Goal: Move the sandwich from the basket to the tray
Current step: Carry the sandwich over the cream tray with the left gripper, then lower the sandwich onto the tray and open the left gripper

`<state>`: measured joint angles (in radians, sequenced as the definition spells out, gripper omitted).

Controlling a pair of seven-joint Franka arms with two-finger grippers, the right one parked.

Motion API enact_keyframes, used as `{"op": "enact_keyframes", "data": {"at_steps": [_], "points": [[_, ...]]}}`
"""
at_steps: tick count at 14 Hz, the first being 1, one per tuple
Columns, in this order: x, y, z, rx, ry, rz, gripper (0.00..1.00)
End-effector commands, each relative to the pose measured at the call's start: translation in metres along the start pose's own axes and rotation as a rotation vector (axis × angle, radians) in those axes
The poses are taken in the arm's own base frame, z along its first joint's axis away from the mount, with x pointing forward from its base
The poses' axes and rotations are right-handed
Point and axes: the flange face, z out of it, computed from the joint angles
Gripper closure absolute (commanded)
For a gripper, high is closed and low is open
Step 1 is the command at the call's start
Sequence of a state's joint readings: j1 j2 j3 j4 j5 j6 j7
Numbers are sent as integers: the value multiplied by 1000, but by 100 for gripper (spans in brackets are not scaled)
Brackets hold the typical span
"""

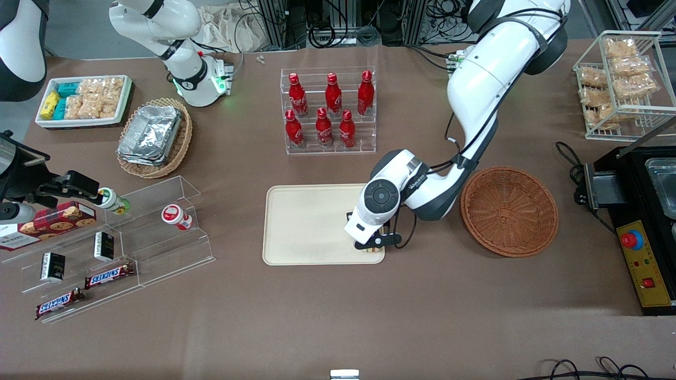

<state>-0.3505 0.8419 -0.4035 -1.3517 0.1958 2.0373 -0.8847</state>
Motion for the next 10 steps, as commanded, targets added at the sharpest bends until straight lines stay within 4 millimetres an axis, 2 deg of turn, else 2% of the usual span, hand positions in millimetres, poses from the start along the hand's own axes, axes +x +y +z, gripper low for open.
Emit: {"op": "enact_keyframes", "data": {"at_steps": [1, 3, 4, 6, 9, 10], "points": [[4, 6, -8, -1, 34, -3, 0], [7, 2, -29, -7, 53, -13, 0], [7, -3, -59, -12, 72, -25, 0], [21, -48, -119, 25, 60, -78, 0], [20, -103, -212, -33, 46, 1, 0], [29, -138, -235, -36, 36, -1, 0]]}}
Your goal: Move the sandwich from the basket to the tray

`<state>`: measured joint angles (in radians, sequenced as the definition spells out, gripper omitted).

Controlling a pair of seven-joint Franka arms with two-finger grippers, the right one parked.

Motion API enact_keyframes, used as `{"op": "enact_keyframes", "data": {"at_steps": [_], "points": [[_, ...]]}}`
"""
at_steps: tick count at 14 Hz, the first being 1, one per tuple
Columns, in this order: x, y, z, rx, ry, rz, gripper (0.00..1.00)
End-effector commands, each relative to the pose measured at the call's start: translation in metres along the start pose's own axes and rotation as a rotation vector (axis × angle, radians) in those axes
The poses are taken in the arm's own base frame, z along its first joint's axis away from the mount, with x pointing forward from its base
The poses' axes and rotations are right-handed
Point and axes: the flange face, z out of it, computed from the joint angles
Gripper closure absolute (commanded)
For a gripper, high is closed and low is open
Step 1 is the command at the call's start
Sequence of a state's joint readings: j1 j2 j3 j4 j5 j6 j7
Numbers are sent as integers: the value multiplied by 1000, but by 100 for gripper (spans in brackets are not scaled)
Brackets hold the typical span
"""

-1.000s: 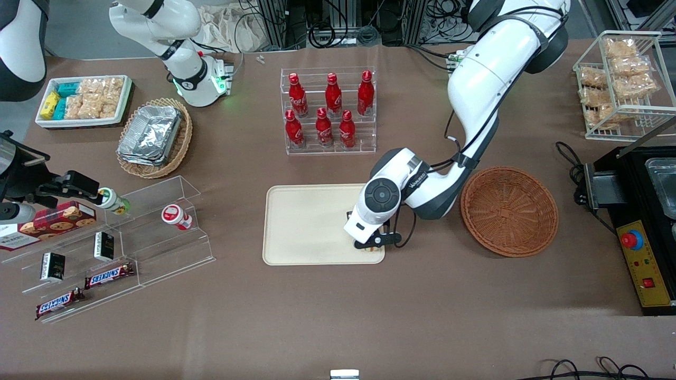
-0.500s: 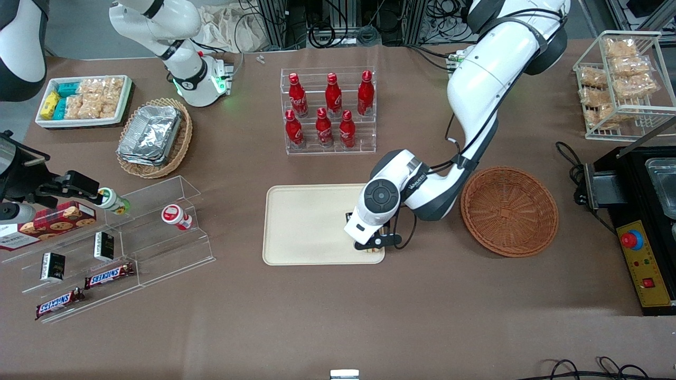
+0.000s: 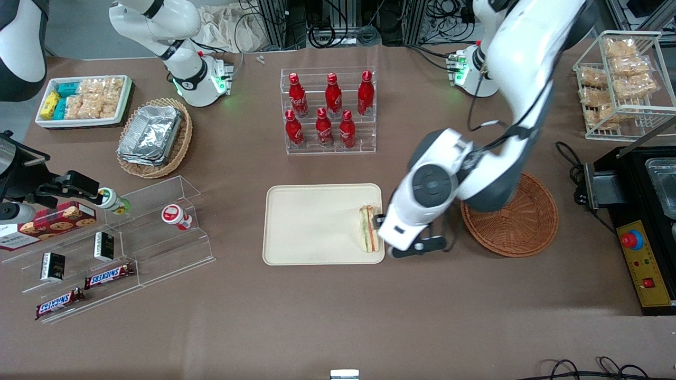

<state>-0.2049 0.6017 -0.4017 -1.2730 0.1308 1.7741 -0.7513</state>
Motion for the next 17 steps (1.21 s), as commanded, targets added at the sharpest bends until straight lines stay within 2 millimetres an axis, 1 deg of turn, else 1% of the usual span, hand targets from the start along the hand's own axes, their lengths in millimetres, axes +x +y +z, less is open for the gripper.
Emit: {"op": "enact_keyframes", "data": {"at_steps": [1, 2, 3, 5, 6, 7, 8, 9, 10, 11, 12, 14, 15, 16, 17], "points": [[-3, -70, -70, 4, -24, 60, 0], [-8, -88, -91, 27, -28, 121, 0], [-5, -118, -110, 53, -25, 149, 0], [-2, -179, -137, 23, -39, 218, 0], [-2, -218, -143, 13, -40, 268, 0], [-8, -249, -147, 19, -34, 328, 0], [-11, -278, -150, 23, -26, 360, 0], [-14, -297, -152, 36, -16, 380, 0], [-15, -306, -153, 51, -5, 400, 0], [-13, -313, -153, 103, -4, 423, 0], [-12, -315, -153, 142, -3, 442, 0], [-8, -312, -151, 145, 12, 453, 0], [-3, -307, -146, 147, 10, 458, 0], [2, -302, -148, 140, 16, 460, 0], [5, -299, -154, 140, 28, 465, 0]]}}
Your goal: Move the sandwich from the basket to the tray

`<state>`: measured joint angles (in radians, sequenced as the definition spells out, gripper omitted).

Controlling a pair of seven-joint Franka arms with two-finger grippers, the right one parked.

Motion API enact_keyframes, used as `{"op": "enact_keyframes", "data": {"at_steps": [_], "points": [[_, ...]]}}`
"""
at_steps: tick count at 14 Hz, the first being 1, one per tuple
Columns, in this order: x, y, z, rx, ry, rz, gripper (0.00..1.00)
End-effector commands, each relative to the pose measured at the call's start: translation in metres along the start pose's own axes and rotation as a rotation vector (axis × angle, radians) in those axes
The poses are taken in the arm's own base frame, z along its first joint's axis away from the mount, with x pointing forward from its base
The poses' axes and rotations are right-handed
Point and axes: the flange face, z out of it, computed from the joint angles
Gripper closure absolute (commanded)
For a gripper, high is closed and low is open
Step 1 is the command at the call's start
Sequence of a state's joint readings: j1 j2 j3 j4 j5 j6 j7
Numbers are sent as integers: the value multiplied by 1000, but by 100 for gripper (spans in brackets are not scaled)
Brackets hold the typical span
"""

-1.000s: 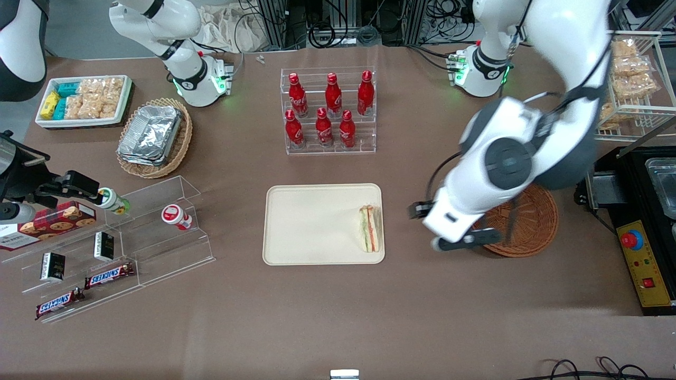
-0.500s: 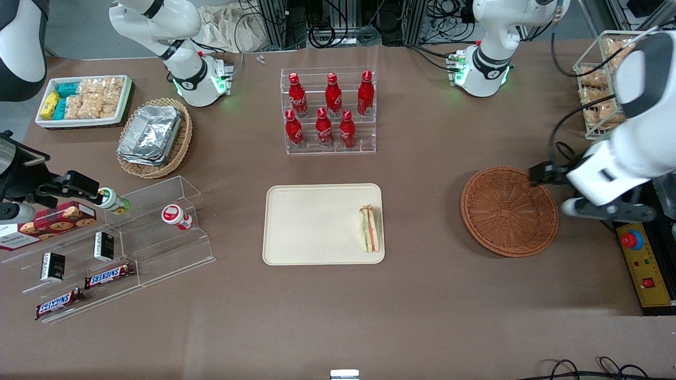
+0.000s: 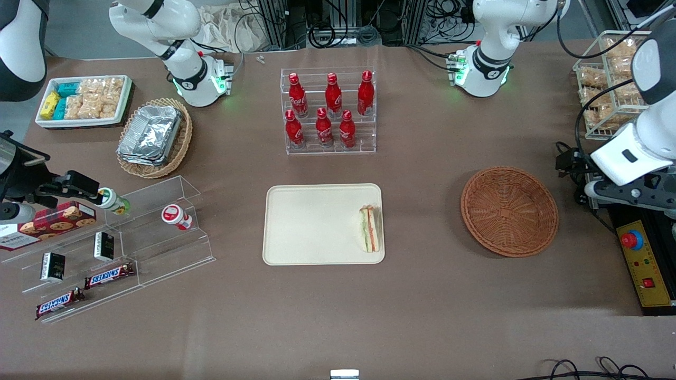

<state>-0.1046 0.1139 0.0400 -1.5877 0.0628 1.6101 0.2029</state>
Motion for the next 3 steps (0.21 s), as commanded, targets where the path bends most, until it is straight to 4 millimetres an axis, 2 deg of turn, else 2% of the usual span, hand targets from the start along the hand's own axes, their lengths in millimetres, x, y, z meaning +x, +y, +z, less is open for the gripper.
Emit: {"op": "enact_keyframes", "data": {"at_steps": [1, 3], "points": [[13, 1, -12, 22, 30, 22, 0], [17, 2, -16, 22, 36, 23, 0]]}}
